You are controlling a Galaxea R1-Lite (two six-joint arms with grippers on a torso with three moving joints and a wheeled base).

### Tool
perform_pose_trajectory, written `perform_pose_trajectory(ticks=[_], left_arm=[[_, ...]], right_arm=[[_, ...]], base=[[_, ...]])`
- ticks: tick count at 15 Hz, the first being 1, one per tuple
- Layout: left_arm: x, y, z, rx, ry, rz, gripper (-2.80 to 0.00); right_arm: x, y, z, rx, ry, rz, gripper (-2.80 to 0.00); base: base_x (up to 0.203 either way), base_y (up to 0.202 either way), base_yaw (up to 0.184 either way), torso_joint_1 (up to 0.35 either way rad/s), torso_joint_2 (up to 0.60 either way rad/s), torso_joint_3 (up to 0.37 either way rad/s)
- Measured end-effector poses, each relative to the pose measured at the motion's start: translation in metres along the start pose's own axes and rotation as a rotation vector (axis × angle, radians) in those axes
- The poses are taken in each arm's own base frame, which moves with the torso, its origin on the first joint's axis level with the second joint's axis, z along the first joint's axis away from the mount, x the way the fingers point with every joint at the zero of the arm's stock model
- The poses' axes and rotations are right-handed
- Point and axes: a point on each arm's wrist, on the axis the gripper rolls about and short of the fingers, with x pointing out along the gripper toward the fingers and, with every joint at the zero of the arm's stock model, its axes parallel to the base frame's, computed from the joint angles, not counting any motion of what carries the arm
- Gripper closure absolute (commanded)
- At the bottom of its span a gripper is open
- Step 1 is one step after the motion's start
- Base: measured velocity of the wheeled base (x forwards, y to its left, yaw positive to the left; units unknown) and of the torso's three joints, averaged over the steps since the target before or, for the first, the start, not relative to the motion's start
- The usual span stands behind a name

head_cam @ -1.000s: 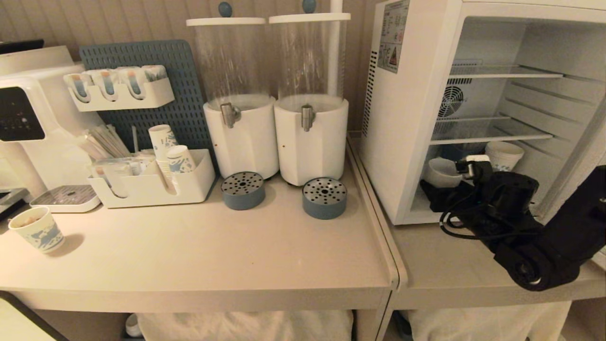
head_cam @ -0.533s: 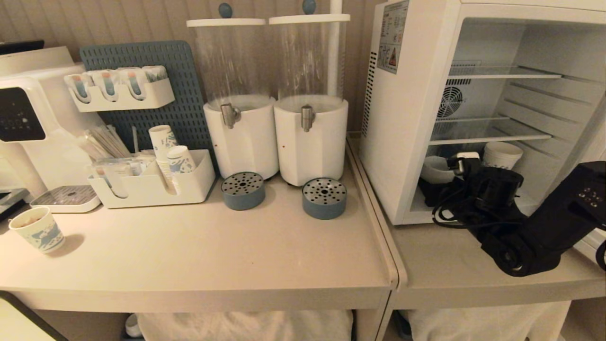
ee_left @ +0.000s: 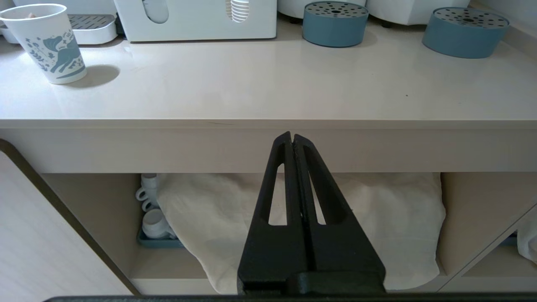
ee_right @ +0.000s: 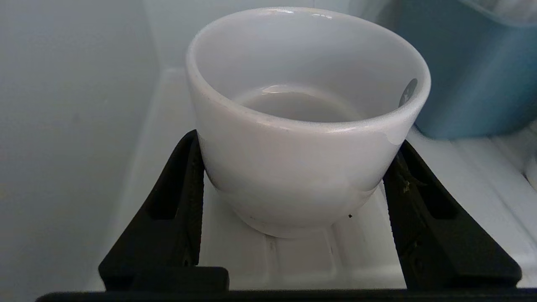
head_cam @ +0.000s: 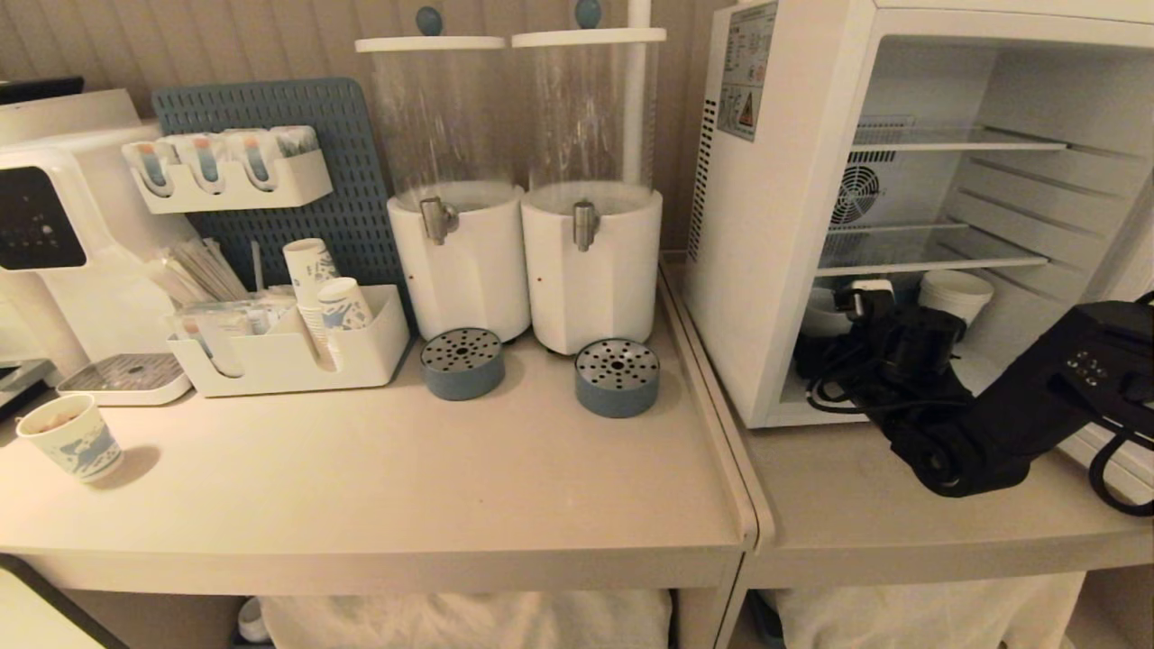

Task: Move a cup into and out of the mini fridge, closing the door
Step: Put the ceramic cup in the freezer

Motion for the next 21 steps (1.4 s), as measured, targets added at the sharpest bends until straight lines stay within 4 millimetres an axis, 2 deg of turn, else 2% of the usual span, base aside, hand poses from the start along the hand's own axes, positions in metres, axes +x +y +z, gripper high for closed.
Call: perform_pose_trajectory(ticks=[16, 17, 21], left_arm=[[0.0, 0.0, 0.0, 0.001, 0.0, 0.0, 0.0], [0.0, 0.0, 0.0, 0.0, 0.0, 0.0, 0.0], [0.0, 0.0, 0.0, 0.0, 0.0, -0.001, 0.0]], right_arm=[[0.021, 0.018, -0.009, -0.021, 0.062, -0.009, 0.0], [0.022, 0.018, -0.009, -0.021, 0.064, -0.01, -2.8], [0.023, 0.019, -0.012, -0.021, 0.077, -0.008, -2.8]], base=[[0.0, 0.0, 0.0, 0.0, 0.0, 0.0], [0.0, 0.0, 0.0, 0.0, 0.0, 0.0], [0.0, 0.0, 0.0, 0.0, 0.0, 0.0]])
